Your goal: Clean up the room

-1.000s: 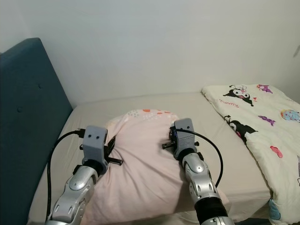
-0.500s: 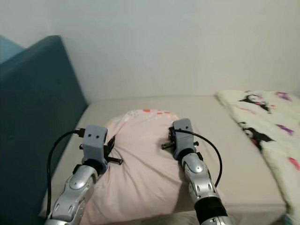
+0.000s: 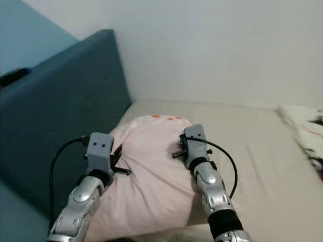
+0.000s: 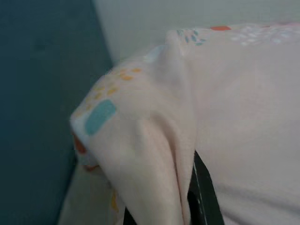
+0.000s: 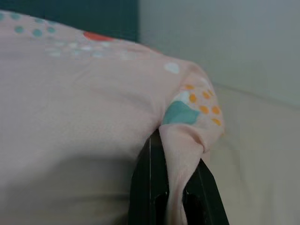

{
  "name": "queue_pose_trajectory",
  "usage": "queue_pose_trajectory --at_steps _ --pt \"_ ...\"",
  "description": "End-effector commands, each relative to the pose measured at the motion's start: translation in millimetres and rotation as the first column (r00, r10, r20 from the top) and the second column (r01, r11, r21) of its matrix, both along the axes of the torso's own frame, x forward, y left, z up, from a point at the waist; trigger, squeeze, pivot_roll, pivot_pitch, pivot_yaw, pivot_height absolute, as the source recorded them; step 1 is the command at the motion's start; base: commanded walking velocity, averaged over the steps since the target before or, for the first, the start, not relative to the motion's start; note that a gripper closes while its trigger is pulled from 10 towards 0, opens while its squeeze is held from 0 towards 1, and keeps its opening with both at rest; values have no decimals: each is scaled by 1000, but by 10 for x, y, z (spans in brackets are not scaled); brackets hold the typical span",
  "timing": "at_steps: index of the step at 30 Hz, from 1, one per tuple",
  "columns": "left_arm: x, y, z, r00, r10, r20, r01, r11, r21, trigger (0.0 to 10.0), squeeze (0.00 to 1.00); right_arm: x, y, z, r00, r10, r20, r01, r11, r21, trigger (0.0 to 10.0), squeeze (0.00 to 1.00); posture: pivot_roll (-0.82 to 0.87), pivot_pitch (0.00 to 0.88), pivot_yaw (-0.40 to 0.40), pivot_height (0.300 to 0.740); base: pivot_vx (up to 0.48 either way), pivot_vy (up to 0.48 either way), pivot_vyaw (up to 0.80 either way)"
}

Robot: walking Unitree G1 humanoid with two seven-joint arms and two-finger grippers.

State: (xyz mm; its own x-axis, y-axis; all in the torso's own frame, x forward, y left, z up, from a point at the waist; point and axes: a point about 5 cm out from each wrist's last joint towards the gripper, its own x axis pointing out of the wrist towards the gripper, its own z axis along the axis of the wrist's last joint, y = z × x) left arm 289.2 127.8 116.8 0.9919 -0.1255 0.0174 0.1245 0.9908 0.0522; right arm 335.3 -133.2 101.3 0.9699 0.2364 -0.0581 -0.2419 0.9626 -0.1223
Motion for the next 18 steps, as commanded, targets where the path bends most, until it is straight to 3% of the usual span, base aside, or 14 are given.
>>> queue_pose_trajectory --at_steps 1,11,18 --pt "17 -9 69 999 -5 34 5 1000 7 10000 0 12 -56 66 998 -30 46 29 999 21 10000 0 -15 0 7 740 0 0 0" --pt "23 5 73 999 1 33 -2 1000 11 10000 0 21 -51 78 999 -19 51 18 1000 10 10000 0 -13 0 6 740 0 0 0" --pt "31 -1 70 1000 -4 31 4 1000 16 10000 0 24 -36 79 999 -12 52 12 1000 -1 10000 0 -15 0 9 740 0 0 800"
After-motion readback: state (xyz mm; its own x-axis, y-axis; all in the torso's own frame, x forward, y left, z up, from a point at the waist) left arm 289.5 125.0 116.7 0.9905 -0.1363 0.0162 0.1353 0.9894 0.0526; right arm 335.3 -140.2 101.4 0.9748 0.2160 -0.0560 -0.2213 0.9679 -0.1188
